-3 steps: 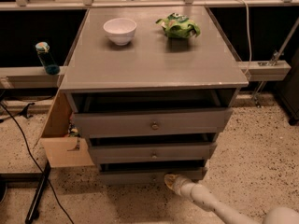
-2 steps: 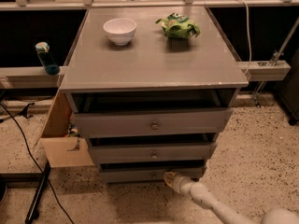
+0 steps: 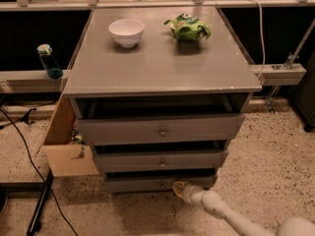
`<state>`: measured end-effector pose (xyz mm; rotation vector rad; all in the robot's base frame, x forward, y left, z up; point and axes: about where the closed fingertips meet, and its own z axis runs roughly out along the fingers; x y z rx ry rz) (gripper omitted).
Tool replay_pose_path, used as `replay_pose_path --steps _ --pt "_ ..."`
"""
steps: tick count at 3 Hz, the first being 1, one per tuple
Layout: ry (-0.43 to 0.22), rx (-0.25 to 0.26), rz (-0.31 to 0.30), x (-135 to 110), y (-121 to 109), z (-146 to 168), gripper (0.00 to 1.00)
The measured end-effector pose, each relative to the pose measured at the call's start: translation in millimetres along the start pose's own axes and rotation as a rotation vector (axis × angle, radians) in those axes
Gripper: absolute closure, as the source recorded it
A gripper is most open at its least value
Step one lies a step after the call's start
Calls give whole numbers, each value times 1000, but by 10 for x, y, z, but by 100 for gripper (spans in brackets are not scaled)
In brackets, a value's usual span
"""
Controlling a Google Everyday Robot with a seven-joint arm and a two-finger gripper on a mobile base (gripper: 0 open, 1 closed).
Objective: Close bottom drawer
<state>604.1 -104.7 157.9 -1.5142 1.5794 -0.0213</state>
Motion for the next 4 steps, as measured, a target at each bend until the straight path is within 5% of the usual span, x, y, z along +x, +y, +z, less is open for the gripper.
replay_pose_path --steps 2,4 --pt "-20 -180 91 32 232 -345 100" --pt "-24 -197 97 25 270 -363 60"
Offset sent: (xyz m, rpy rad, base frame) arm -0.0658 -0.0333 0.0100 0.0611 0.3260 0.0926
